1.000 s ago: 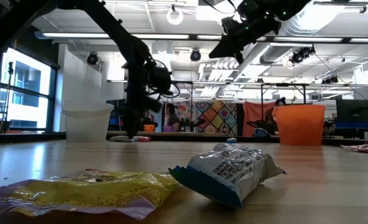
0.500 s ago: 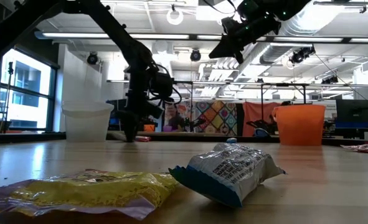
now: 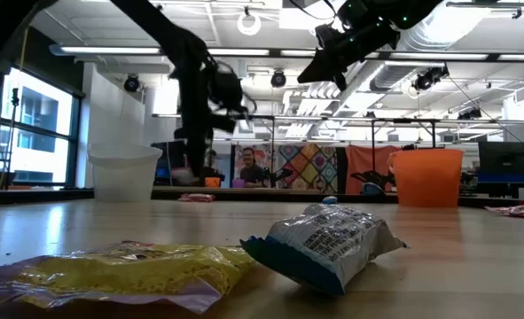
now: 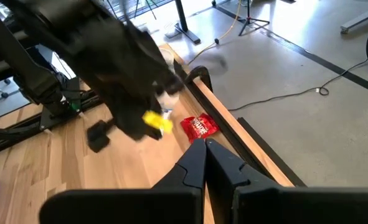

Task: Sort candy
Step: Put the white candy into the white bucket

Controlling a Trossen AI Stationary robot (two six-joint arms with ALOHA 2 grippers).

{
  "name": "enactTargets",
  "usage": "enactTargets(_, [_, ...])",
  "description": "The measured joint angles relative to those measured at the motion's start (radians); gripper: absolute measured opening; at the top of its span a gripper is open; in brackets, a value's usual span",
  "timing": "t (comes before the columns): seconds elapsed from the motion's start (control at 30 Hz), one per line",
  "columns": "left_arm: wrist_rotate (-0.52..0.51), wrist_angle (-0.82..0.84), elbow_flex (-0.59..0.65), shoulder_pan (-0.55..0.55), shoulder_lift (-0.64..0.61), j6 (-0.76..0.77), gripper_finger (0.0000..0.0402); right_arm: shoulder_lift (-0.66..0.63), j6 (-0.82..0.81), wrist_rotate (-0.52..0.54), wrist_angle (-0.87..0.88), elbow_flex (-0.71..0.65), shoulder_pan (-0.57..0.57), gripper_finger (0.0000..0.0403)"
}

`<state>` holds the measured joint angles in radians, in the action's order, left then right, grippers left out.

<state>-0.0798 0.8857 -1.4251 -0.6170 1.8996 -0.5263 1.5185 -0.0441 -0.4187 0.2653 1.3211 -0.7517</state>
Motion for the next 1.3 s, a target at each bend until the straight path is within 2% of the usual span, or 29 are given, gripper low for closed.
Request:
enactTargets(0.27, [0.026, -0.012, -0.002, -0.011, -0.224, 0.295, 0.0, 0.0, 0.0, 0.014, -0.008, 0.0, 0.0, 0.0])
enactTargets(0.47, [0.024, 0.026, -0.003, -0.115, -0.344, 0.491, 0.0, 0.0, 0.0, 0.014, -0.012, 0.0, 0.0, 0.0])
enactTargets(0.67, [0.062, 0.035, -0.003, -0.264, -0.348, 0.525, 0.0, 0.0, 0.0, 0.014, -0.03, 0.0, 0.0, 0.0])
enactTargets(0.83, [0.08, 0.034, 0.004, -0.345, -0.334, 0.548, 0.0, 0.0, 0.0, 0.014, -0.031, 0.0, 0.0, 0.0])
enactTargets(1.1, [0.076, 0.031, 0.147, -0.37, -0.35, 0.644, 0.0, 0.0, -0.002, 0.022, -0.03, 0.0, 0.0, 0.0])
enactTargets(1.3, [0.033, -0.002, 0.216, -0.379, -0.349, 0.708, 0.0, 0.0, -0.001, 0.023, -0.031, 0.0, 0.0, 0.0])
